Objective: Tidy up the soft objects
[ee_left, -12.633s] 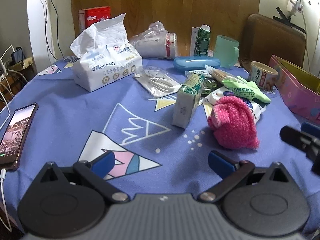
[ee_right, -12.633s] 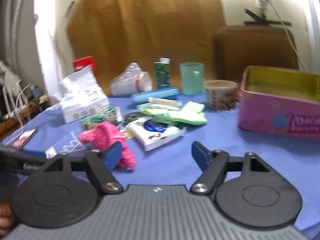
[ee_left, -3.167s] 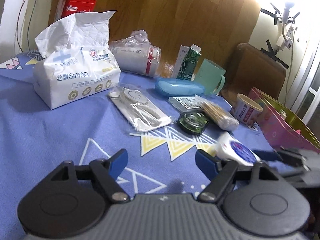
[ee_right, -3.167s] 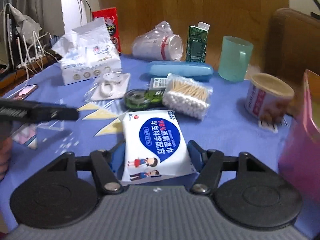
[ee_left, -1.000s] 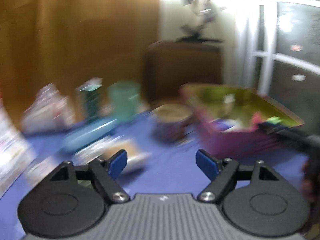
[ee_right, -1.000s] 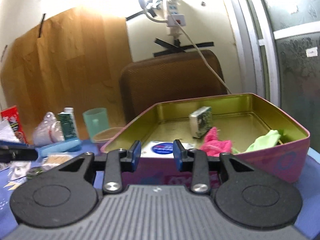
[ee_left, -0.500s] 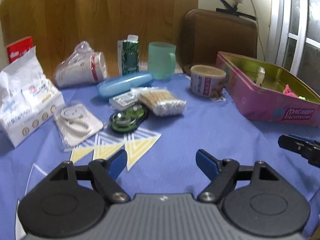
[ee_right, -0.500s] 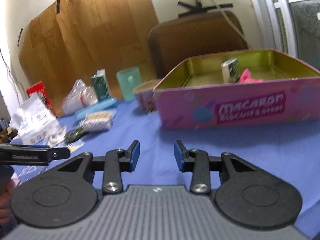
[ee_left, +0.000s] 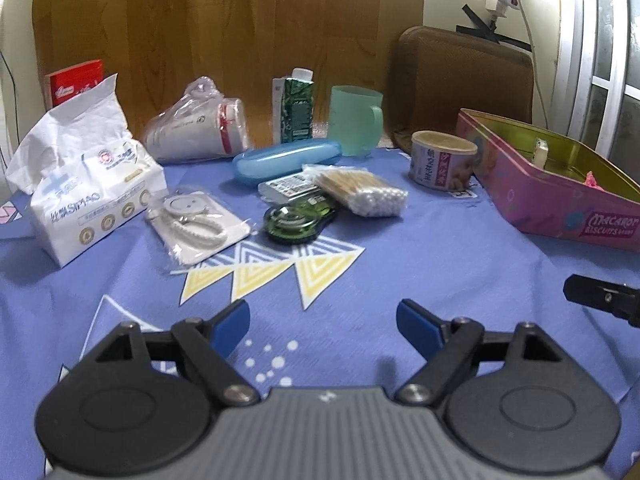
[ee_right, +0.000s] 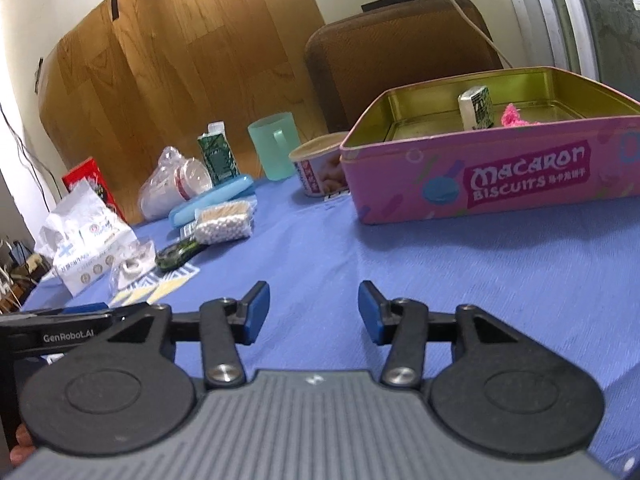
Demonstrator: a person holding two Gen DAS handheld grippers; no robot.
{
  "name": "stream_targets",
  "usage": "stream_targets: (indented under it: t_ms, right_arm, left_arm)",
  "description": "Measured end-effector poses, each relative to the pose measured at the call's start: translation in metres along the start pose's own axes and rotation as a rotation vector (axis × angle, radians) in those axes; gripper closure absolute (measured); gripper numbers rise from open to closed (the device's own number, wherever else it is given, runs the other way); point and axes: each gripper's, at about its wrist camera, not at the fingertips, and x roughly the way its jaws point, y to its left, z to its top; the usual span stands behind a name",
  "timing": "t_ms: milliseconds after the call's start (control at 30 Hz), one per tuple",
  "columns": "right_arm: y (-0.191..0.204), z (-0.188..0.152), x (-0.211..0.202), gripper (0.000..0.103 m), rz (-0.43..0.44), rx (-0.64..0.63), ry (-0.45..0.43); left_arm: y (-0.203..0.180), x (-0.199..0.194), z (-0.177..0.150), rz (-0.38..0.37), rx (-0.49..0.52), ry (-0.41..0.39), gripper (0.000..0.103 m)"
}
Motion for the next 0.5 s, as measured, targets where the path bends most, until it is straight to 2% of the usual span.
stream_targets:
  t_ms: [267,500]
  right_arm:
    - [0.007,-0.002,0.003,0.051,-0.020,-0.012,0.002]
    - [0.007,-0.003,0.005,0.051,-0.025,-0.005,-0.003]
  left_arm:
    - [0.011,0.003,-0.007,0.016,-0.001,-0.009,0.019]
    - [0.015,0.004,-0.012,-0.006,-0.019,-0.011,0.019]
